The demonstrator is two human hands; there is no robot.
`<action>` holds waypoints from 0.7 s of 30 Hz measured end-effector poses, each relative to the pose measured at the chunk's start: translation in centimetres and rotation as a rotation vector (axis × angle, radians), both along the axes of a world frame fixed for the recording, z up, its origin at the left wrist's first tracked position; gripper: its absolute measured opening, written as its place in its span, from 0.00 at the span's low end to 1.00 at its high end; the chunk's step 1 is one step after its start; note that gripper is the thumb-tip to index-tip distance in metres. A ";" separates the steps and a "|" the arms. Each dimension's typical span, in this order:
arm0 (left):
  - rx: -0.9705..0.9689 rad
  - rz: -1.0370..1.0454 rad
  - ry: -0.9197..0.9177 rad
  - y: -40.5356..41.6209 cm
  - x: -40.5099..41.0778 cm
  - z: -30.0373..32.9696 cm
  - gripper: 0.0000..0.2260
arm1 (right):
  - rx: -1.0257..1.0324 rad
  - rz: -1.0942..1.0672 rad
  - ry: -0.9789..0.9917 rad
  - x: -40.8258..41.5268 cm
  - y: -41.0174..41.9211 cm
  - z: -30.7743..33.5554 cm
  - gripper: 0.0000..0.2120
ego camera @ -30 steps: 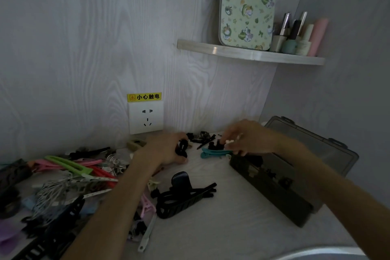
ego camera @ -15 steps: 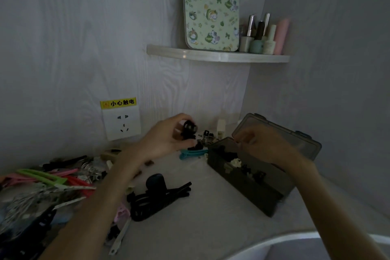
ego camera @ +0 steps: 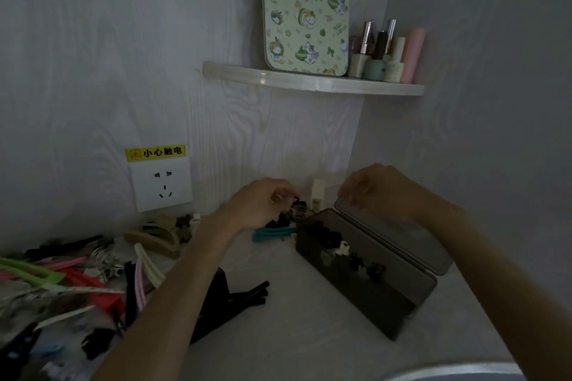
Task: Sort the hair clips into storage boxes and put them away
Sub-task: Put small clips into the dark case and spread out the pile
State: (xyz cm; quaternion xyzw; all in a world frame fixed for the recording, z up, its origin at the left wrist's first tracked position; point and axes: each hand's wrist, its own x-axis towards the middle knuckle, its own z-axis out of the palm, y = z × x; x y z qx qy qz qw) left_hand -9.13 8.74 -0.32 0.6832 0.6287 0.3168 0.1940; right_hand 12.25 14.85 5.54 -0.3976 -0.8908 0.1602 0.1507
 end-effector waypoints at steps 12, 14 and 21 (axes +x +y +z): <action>-0.354 0.102 0.332 0.2 -3.2 -2.0 0.15 | -0.221 0.184 -0.538 -3.7 -0.2 -1.3 0.25; -0.422 0.146 0.411 0.2 -3.8 -1.7 0.17 | -0.211 0.207 -0.610 -3.2 -0.3 -0.5 0.24; -0.537 0.342 0.696 -0.6 -3.4 -0.7 0.18 | -0.202 0.176 -0.735 -3.8 -0.4 -0.2 0.17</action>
